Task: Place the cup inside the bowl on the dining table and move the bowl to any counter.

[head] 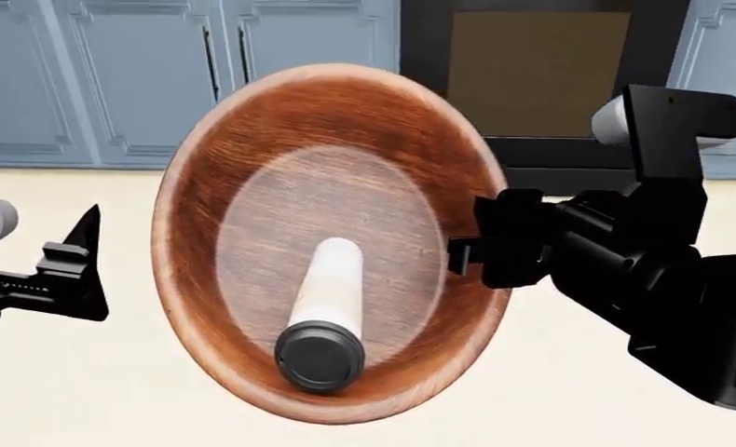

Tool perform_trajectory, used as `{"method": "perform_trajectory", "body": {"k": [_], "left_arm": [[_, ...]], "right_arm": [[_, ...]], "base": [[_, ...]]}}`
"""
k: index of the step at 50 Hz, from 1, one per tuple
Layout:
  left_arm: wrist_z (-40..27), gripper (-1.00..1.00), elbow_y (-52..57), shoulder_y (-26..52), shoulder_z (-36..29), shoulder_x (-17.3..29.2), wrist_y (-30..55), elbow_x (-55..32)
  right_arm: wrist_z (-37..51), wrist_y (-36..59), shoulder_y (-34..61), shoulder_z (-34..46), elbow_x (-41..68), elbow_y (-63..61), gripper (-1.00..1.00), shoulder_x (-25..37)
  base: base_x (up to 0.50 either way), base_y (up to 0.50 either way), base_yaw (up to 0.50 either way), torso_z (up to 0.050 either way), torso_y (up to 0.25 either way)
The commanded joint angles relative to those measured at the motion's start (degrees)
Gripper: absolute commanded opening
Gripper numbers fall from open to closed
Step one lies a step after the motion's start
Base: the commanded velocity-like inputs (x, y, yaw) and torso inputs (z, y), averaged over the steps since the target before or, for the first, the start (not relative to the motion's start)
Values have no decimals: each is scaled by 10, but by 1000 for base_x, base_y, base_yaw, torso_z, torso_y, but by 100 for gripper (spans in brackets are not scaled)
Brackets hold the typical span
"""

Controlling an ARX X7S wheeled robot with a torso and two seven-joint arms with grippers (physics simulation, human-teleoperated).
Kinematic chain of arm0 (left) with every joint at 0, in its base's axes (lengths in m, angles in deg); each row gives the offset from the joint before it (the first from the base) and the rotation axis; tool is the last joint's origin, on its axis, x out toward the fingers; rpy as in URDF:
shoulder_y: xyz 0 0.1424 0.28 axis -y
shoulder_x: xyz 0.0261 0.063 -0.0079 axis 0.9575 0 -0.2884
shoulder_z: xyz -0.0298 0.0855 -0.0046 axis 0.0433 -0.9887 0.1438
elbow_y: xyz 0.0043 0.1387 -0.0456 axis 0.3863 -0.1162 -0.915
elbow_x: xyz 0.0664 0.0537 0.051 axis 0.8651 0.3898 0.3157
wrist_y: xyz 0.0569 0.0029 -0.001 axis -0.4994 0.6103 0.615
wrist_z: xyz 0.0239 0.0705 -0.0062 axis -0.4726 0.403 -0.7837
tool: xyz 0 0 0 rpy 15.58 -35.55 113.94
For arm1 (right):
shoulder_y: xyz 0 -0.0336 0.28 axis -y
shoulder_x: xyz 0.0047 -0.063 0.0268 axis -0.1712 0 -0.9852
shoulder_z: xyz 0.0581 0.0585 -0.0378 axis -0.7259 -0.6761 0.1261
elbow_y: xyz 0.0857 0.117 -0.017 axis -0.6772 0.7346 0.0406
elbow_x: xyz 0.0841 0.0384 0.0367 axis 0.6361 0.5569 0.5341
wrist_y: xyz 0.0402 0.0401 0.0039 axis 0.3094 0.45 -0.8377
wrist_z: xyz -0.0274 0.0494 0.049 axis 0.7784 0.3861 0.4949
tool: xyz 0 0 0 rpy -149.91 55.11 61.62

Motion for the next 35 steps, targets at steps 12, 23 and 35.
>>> {"method": "perform_trajectory", "body": {"k": [12,23,35], "left_arm": [[1,100,-1,-2,0,1,-3,0],[1,100,2,-4,2,5,-4,-2],[2,100,2,-5,1,5,-6,-2]], "right_arm": [[-6,-1,6,-18,-3,2,-100,-2],[-1,4,11,-21,3,1,-100,0],[3,0,10,-26,5,-4,-100,6]], "base": [[498,281,0,1,2],[469,281,0,0,2],[385,114,0,0,2]]}}
